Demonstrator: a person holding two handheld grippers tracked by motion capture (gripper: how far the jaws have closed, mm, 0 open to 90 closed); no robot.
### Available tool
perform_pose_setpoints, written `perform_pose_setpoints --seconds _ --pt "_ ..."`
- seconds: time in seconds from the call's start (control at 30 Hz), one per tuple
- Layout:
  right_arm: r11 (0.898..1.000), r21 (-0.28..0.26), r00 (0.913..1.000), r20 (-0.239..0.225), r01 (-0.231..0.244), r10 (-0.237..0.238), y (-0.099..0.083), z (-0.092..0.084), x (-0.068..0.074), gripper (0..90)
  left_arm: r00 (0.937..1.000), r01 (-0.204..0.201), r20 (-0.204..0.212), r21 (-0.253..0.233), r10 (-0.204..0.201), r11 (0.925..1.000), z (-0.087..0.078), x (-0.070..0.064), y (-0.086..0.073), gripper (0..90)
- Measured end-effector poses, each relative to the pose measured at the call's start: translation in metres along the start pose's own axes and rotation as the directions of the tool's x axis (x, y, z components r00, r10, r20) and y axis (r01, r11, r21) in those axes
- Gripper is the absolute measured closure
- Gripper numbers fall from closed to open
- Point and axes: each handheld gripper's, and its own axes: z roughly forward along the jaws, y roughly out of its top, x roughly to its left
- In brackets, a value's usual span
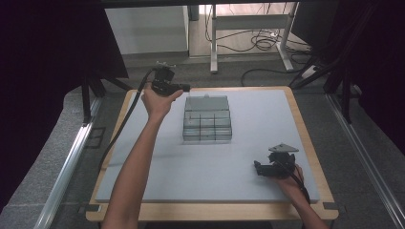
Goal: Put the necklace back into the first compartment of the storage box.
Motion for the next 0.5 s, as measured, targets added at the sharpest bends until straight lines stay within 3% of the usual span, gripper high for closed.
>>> perform_pose_setpoints --seconds 0.5 --pt "1.0 0.001 1.0 0.002 0.001 -0.001 0.0 0.0 0.0 5.3 0.9995 0.031 -0.013 0.091 -0.03 0.9954 0.037 0.015 -0.038 88.8"
